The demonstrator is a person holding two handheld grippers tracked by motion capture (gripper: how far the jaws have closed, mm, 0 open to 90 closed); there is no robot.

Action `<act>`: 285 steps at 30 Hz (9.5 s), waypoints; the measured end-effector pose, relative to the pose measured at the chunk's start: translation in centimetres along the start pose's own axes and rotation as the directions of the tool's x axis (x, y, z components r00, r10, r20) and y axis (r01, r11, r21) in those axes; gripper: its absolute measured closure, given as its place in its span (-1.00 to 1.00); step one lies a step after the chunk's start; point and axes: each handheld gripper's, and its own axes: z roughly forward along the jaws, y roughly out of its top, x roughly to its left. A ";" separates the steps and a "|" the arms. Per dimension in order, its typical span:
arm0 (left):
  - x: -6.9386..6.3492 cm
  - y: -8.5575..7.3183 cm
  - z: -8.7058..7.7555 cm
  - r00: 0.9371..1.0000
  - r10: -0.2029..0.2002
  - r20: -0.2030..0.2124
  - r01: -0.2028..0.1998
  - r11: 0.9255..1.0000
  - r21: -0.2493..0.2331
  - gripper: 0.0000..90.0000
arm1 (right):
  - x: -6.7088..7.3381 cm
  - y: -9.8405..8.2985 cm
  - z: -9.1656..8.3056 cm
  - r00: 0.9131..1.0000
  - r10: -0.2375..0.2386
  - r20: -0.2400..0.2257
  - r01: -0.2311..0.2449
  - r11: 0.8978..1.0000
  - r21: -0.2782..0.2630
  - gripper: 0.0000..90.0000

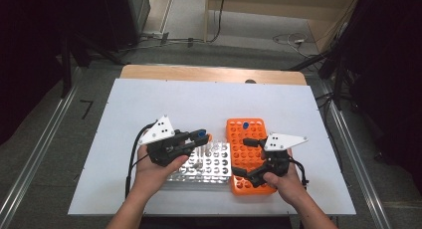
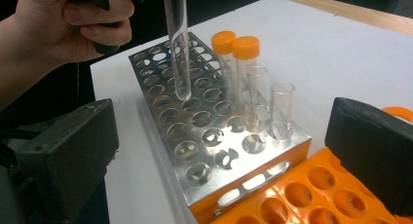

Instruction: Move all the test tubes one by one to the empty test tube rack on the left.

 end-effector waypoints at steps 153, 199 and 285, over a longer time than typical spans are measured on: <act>1.7 -2.6 -1.1 0.984 -0.094 -0.152 0.109 0.989 0.097 -1.00 | -8.5 -2.5 3.4 0.956 0.030 0.290 -0.062 0.993 0.100 0.66; -0.5 -0.7 2.0 0.999 -0.038 -0.028 0.041 0.994 0.098 -0.95 | -1.3 -0.1 -1.4 0.993 0.028 0.111 -0.032 0.999 0.031 0.67; -2.1 0.2 2.0 0.996 0.021 0.092 -0.024 0.999 0.026 0.70 | 2.1 0.8 1.2 1.000 0.002 0.007 -0.002 1.000 -0.002 -0.30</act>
